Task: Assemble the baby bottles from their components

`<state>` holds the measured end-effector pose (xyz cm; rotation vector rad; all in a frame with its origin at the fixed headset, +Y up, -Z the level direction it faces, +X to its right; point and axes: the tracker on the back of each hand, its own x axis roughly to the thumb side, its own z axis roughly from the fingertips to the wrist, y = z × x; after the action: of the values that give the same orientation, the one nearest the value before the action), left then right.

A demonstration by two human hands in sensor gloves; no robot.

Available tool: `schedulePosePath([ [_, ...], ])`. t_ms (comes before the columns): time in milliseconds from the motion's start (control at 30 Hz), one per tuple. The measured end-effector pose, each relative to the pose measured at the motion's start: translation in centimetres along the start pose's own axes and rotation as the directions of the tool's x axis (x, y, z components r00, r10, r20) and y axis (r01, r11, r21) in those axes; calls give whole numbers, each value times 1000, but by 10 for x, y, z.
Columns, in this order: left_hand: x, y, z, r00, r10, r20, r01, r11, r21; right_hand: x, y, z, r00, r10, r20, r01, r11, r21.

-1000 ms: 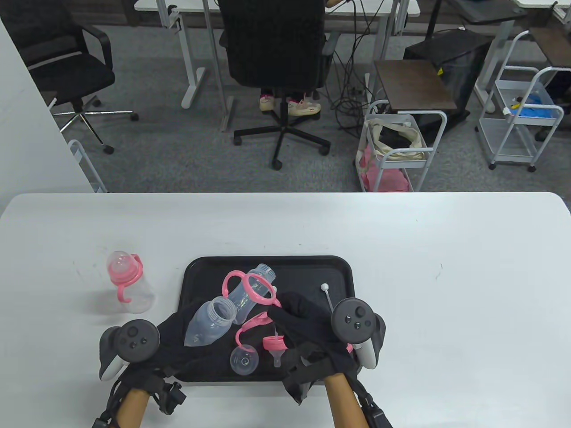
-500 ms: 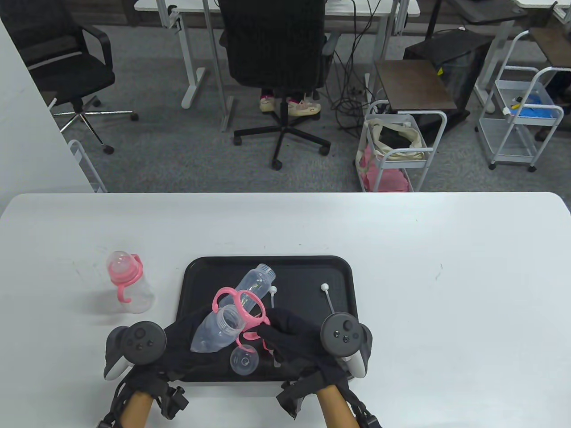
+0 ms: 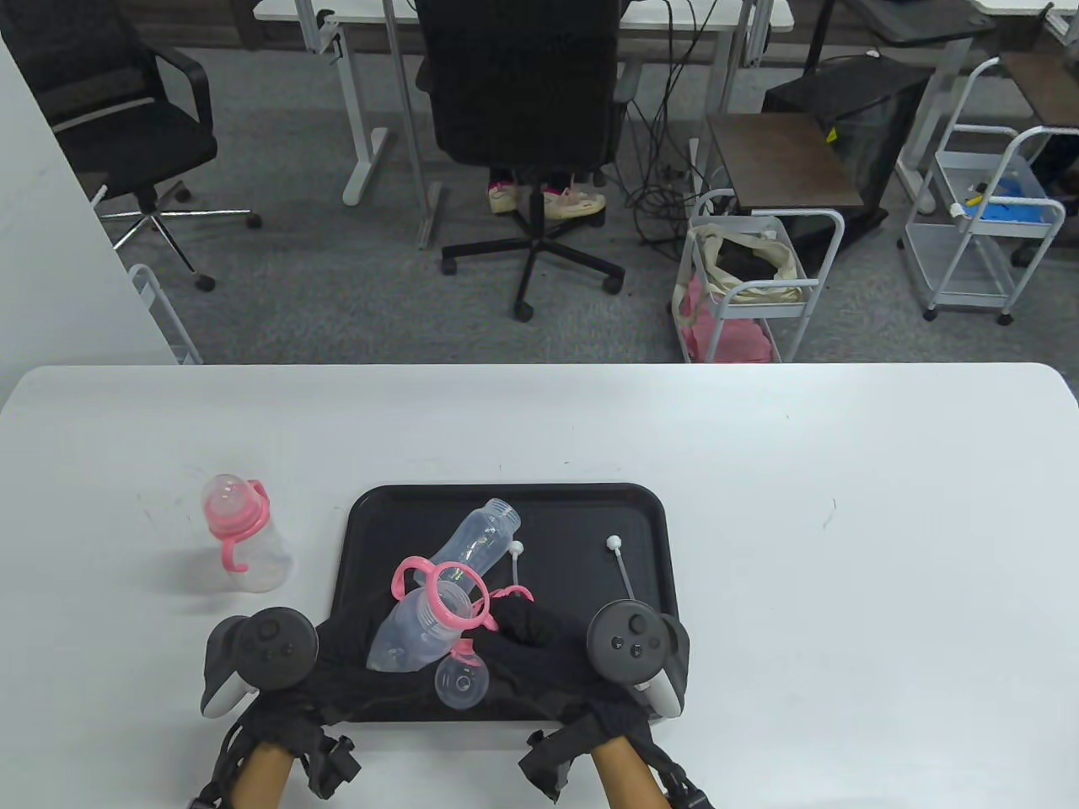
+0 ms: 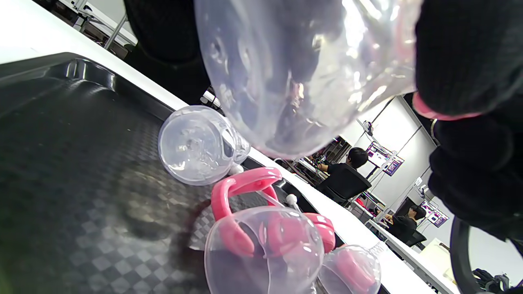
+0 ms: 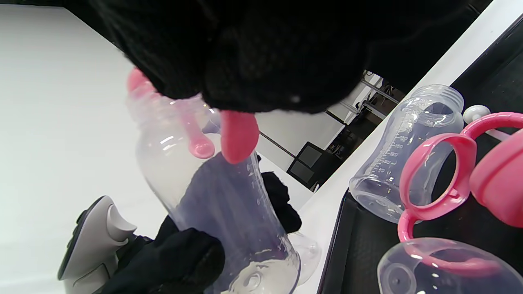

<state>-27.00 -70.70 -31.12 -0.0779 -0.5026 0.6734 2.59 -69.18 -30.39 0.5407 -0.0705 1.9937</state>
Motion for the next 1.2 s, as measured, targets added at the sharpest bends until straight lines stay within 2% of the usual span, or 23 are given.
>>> schedulePosePath([
  [267, -4, 0, -1, 999, 55, -4, -55, 998, -31, 0, 2, 0, 1000, -4, 20, 4, 1000, 0],
  [400, -6, 0, -1, 997, 83, -3, -83, 996, -33, -3, 2, -1, 997, -75, 14, 74, 997, 19],
  [633, 4, 4, 1, 1000, -24, -6, 24, 999, 22, -4, -1, -1, 993, -115, 23, 114, 993, 28],
  [900, 11, 7, 4, 992, -122, -27, 124, 990, 71, 0, 1, -1, 995, -85, 48, 83, 995, 48],
  [1033, 10, 7, 4, 998, -60, -2, 60, 996, 69, 4, 8, -1, 998, 13, 61, -16, 999, 44],
  [1200, 5, 5, 2, 999, 43, 18, -43, 999, 20, 8, 14, -1, 996, 46, 75, -52, 996, 75],
])
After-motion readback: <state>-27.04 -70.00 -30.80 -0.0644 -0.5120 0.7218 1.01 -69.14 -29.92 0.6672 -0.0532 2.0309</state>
